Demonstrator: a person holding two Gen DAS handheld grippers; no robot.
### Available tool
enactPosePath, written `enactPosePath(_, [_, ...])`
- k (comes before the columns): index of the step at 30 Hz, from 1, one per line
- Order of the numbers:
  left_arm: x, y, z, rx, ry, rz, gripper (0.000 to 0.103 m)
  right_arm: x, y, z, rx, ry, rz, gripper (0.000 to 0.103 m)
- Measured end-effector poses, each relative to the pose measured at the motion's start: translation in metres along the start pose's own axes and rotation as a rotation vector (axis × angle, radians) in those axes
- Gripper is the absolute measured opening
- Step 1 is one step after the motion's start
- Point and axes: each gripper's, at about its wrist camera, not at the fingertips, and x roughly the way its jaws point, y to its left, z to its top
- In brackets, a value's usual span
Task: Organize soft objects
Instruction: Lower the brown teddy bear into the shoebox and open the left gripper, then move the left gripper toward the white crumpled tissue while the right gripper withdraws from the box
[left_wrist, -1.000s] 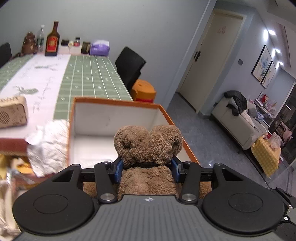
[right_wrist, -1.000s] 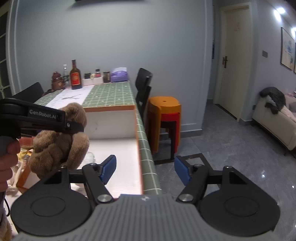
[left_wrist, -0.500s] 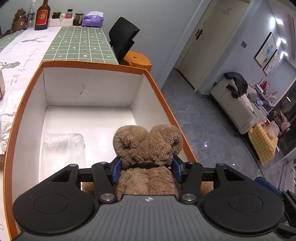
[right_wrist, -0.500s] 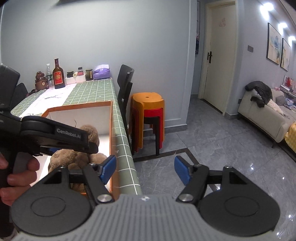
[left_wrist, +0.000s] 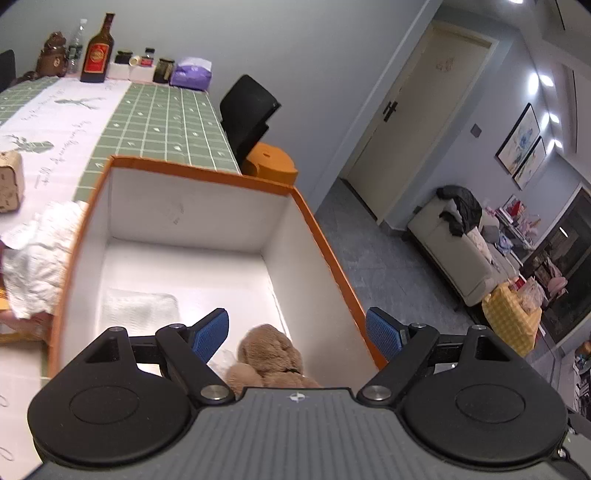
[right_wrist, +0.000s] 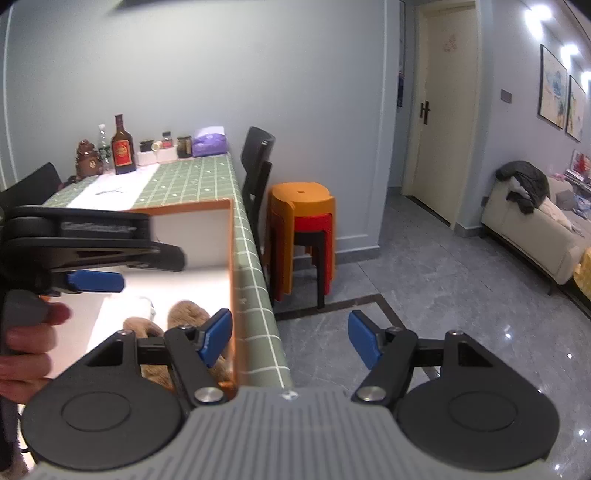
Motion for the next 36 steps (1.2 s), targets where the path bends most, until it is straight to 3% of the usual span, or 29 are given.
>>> enactPosePath(3, [-0.016,0.003,0.001,0.106,-0.019,0.026,0.098,-0.001,0.008,0.007,-0.044,-0.020,0.020,0.069])
enactPosePath(5, [-0.027,0.008,0.001,0.125,-0.043,0.059,0.098,0.001,0.015,0.013,-0.098,-0.028,0.058,0.062])
enactPosePath(7, [-0.035,0.016,0.000,0.099,-0.063,0.101,0.098,0.005,0.025,0.019,-0.165,-0.013,0.088,0.018])
enactPosePath(10, [-0.043,0.029,0.002,0.077,-0.077,0.139,0.098,0.017,0.039,0.028,-0.253,0.047,0.170,0.000])
enactPosePath(14, [-0.051,0.046,0.002,0.056,-0.088,0.170,0.098,0.034,0.057,0.033,-0.355,0.137,0.263,0.000])
enactPosePath(17, [-0.059,0.057,0.003,0.036,-0.109,0.204,0.097,0.055,0.067,0.031,-0.390,0.281,0.360,0.000])
enactPosePath(22, [-0.065,0.070,0.005,0.020,-0.122,0.234,0.097,0.091,0.078,0.020,-0.464,0.478,0.391,0.000])
enactPosePath(27, [-0.070,0.082,0.005,0.005,-0.124,0.233,0.094,0.120,0.100,0.018,-0.562,0.621,0.399,0.000])
enactPosePath(31, [-0.074,0.088,0.004,0.005,-0.131,0.241,0.094,0.142,0.111,0.011,-0.658,0.673,0.341,0.000])
enactPosePath(36, [-0.076,0.098,0.005,0.003,-0.138,0.271,0.093,0.139,0.107,0.017,-0.646,0.656,0.357,0.000])
